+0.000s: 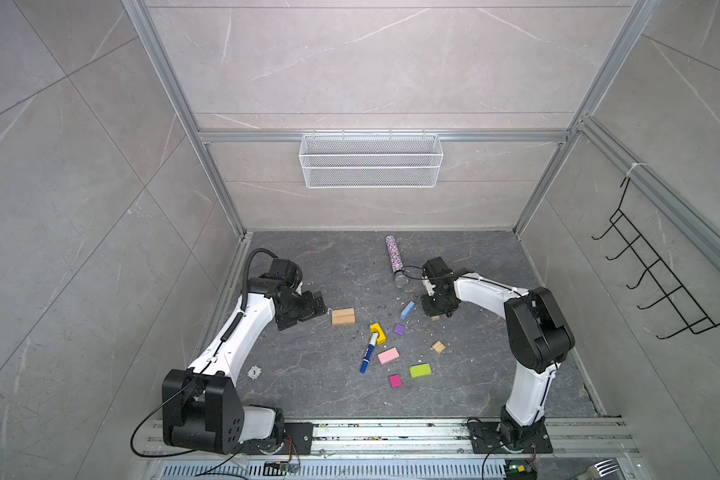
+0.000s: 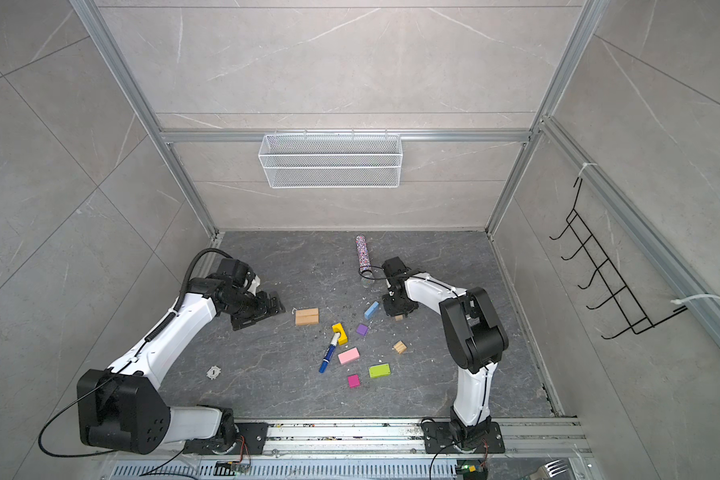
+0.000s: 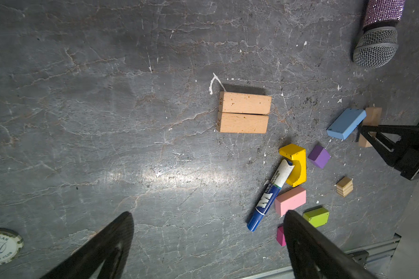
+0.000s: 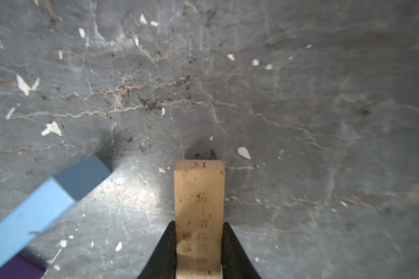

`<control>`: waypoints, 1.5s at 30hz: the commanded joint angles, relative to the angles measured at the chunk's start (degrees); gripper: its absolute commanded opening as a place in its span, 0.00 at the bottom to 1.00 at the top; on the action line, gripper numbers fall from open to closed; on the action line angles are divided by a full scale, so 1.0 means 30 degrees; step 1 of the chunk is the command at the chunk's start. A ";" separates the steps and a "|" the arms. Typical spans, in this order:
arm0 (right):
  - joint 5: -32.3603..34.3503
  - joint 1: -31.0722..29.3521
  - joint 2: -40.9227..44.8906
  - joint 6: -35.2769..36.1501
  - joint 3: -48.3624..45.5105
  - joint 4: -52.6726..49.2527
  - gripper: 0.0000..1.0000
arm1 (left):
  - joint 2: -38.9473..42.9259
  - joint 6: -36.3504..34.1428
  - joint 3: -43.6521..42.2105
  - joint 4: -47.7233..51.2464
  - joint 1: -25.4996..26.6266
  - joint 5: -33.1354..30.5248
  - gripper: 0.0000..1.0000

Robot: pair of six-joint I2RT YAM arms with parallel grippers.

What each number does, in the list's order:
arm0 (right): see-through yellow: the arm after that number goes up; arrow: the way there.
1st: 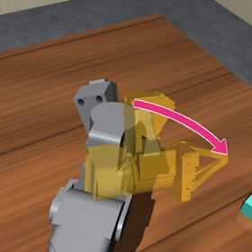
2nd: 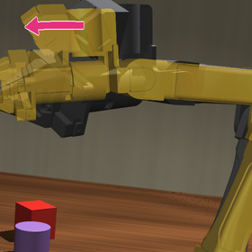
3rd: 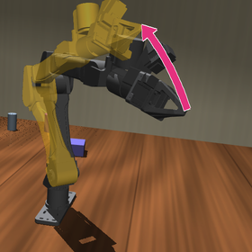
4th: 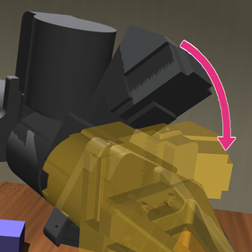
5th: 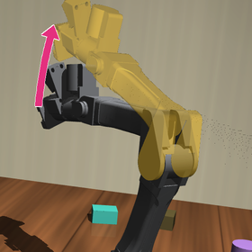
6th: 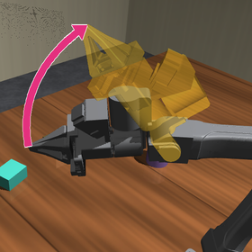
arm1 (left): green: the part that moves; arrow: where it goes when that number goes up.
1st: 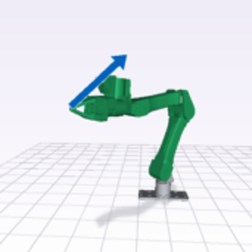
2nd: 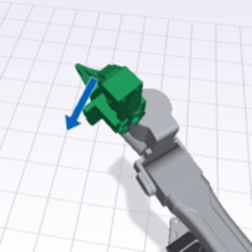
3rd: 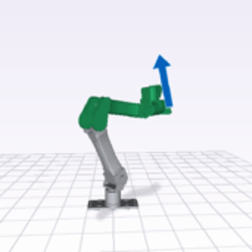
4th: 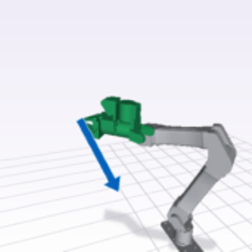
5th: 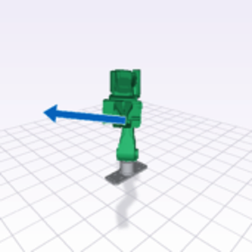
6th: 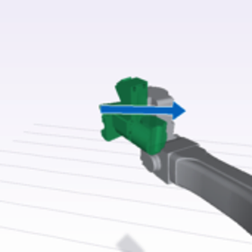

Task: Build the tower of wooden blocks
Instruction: 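Grasp the wooden bar numbered 31 with the right gripper and lift, then carry the bar numbered 31 toward the paired bars with the right gripper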

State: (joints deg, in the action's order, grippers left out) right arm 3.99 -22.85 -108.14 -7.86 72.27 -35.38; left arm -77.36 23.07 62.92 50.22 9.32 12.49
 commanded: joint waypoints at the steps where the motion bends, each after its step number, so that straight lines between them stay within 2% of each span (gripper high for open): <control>1: 0.1067 -0.0088 0.1534 0.0186 0.0768 -0.1085 0.00 | 0.0577 -0.0831 0.0797 0.0883 -0.0502 0.0503 0.98; 8: 0.0603 -0.1041 0.3424 0.0778 0.1138 -0.2329 0.00 | 0.0335 -0.1383 0.1198 0.1531 -0.1796 0.1195 0.99; 13: -0.0235 -0.2661 0.3902 0.0953 0.2082 -0.3058 0.00 | 0.0182 -0.1625 0.1425 0.1944 -0.2873 0.1647 0.99; 18: -0.0670 -0.4908 0.3880 0.0935 0.2680 -0.2379 0.00 | 0.0429 -0.1598 0.1608 0.2371 -0.3777 0.1835 0.99; 26: -0.0946 -0.8990 0.1534 0.1272 0.4932 -0.1377 0.00 | 0.0822 -0.1831 0.2024 0.3095 -0.5476 0.2273 0.99; 34: -0.1894 -1.1912 -0.2003 0.0794 0.7637 -0.1075 0.00 | 0.1447 -0.1809 0.1724 0.3738 -0.6397 0.1700 0.99; 40: -0.2443 -1.2951 -0.4429 0.0496 0.9097 -0.1097 0.00 | 0.1647 -0.1714 0.1462 0.3678 -0.6645 0.1753 0.99; 45: -0.2613 -1.3107 -0.5416 -0.0205 0.9160 -0.0666 0.00 | 0.1601 -0.1801 0.1411 0.3741 -0.6755 0.1533 0.99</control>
State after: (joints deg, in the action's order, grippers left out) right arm -2.87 -62.19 -123.00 -6.42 98.48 -38.50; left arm -73.80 18.81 66.96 60.03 -10.55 17.47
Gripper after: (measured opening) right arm 0.003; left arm 0.994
